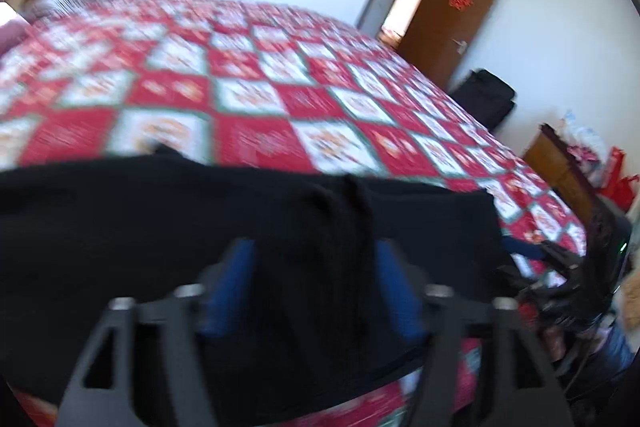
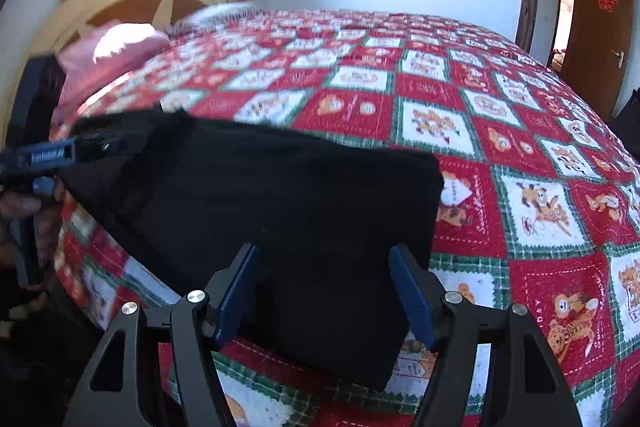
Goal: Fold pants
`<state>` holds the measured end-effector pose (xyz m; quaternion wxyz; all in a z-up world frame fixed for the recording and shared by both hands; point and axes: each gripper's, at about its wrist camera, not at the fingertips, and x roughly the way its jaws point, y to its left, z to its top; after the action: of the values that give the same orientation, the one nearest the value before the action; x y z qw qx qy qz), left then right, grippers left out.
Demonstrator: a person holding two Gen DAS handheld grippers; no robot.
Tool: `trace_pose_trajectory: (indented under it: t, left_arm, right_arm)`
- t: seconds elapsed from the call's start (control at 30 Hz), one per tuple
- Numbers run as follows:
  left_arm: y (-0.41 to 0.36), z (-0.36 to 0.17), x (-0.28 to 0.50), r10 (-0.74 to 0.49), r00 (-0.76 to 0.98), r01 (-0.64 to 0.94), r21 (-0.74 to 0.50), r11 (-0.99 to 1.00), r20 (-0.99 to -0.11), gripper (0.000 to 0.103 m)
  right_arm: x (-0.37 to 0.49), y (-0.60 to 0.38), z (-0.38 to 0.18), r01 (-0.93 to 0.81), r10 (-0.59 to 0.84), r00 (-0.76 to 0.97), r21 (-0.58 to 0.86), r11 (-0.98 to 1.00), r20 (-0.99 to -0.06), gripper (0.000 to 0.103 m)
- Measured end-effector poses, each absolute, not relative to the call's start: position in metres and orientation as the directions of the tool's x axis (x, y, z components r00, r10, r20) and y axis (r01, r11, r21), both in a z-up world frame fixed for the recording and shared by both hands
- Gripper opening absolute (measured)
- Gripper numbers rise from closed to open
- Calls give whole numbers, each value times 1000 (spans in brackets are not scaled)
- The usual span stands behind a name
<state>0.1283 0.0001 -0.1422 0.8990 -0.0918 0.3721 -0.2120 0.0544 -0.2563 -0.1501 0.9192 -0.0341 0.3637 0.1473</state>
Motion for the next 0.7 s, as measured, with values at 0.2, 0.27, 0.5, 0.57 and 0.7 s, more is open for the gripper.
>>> trace_pose_trajectory:
  t: [0.2, 0.27, 0.5, 0.57, 0.7]
  left_arm:
    - [106, -132, 106, -188, 758, 129, -139, 982, -624, 81]
    - [147, -135, 103, -91, 776, 33, -104, 994, -624, 81]
    - [258, -164, 94, 4, 778, -225, -273, 935, -628, 80]
    - [260, -176, 96, -37, 771, -219, -319, 922, -636, 79]
    - [242, -188, 94, -56, 759, -183, -295, 938, -649, 75]
  right_arm:
    - [48, -250, -137, -306, 265, 721, 50, 951, -640, 69]
    - [46, -241, -138, -325, 282, 710, 54, 944, -645, 69]
    - [42, -173, -129, -460, 386, 674, 52, 887, -630, 69]
    - [49, -145, -128, -519, 443, 640, 71, 852, -628, 69]
    - [74, -105, -138, -527, 438, 623, 66, 847, -649, 69]
